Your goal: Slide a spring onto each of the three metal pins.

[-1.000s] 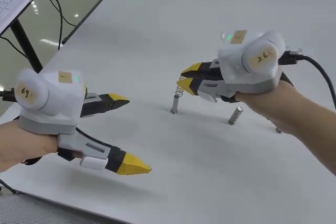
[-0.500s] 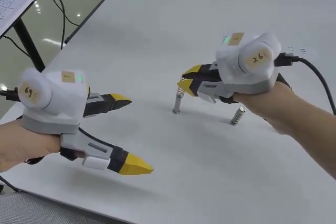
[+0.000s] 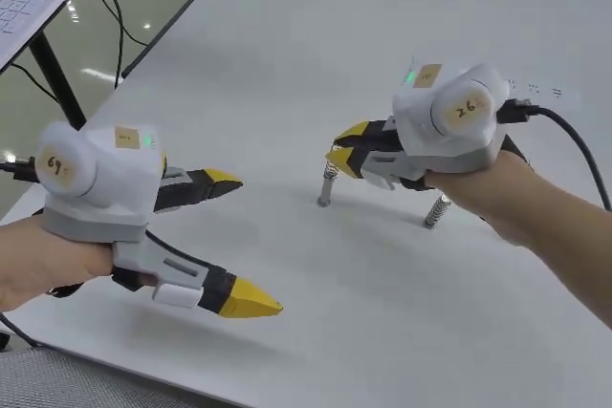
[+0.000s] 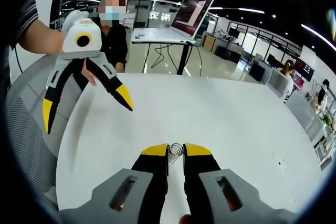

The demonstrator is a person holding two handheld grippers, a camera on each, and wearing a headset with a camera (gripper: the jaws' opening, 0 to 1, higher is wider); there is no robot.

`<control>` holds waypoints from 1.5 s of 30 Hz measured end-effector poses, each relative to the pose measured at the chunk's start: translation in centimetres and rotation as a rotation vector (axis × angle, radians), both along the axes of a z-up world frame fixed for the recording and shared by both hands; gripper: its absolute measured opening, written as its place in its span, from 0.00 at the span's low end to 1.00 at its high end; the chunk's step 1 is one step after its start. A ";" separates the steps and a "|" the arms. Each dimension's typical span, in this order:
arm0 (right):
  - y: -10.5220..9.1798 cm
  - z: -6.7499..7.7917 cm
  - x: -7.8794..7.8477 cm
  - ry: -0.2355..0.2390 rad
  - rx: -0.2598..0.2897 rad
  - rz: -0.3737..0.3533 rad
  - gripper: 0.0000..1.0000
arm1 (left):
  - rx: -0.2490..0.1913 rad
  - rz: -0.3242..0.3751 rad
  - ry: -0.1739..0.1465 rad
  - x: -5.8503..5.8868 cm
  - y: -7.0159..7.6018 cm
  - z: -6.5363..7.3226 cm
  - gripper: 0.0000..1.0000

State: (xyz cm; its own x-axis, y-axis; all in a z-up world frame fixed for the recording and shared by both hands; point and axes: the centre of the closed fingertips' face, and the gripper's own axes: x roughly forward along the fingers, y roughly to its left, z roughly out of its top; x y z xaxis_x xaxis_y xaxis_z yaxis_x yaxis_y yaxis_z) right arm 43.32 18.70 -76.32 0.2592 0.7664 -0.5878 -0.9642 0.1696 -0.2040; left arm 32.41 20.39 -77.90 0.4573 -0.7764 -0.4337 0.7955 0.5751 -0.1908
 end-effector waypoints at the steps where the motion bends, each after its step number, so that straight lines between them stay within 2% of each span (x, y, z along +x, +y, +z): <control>1: 0.0 -0.1 0.0 0.001 -0.002 0.000 0.07 | 0.000 0.000 0.000 0.0 0.0 0.0 0.98; 27: -0.3 -5.7 -0.3 0.033 -0.131 0.025 0.07 | -0.007 0.007 0.004 0.0 -0.2 -0.1 0.98; 34: -0.2 -5.4 -0.3 0.032 -0.114 0.015 0.08 | -0.007 0.010 0.006 0.0 -0.2 -0.1 0.98; 39: -0.3 -5.4 -0.1 0.055 -0.108 -0.013 0.08 | -0.013 0.013 0.006 0.0 -0.4 0.1 0.98; 42: -0.4 -5.4 -0.1 0.068 -0.102 -0.028 0.13 | -0.016 0.015 0.003 0.1 -0.5 0.2 0.98; 45: -0.3 -5.2 0.0 0.060 -0.096 -0.029 0.19 | -0.012 0.017 0.002 0.1 -0.5 0.2 0.98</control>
